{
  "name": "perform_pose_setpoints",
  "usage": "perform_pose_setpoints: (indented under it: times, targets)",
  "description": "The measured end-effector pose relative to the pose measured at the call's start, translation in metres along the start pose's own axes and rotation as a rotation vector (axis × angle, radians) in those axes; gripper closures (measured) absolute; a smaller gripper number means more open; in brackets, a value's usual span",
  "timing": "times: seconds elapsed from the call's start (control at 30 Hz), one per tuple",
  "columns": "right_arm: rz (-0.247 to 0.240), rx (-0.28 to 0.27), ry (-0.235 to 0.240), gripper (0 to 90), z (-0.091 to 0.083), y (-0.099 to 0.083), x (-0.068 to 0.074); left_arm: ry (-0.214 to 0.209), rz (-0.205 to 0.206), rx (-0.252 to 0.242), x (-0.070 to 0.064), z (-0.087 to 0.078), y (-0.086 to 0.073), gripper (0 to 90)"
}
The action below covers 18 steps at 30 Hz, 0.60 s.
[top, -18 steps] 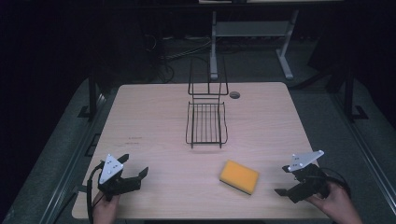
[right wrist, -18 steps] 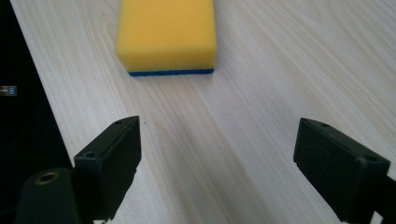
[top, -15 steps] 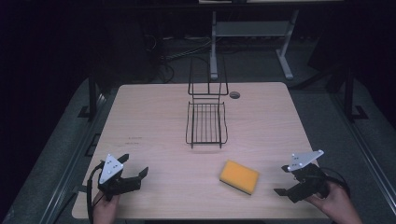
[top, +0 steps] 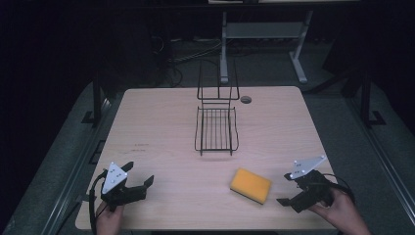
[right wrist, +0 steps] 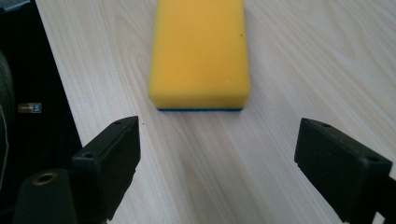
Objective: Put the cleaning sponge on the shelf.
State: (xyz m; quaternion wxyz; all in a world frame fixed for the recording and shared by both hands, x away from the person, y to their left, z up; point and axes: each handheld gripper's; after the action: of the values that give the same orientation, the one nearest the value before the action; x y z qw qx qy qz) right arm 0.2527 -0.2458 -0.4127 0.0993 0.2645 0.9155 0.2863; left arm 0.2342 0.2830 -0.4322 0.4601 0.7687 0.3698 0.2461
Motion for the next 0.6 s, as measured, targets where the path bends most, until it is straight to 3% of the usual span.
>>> perform_pose_setpoints:
  times: [0.6]
  targets:
    - [-0.029, 0.027, 0.038, 14.1, 0.014, 0.023, 0.007, 0.002, 0.004, 0.003, 0.0, 0.0, 0.0, 14.1]
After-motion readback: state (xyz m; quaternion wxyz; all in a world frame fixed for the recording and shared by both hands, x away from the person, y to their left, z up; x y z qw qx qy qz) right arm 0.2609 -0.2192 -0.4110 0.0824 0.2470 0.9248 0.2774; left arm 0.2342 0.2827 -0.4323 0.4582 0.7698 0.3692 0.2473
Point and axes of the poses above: each handheld gripper's, and its own axes: z roughly forward along the jaws, y roughly out of its top, x roughly to its left, and after that the axes turned 6 degrees about -y, right-handed
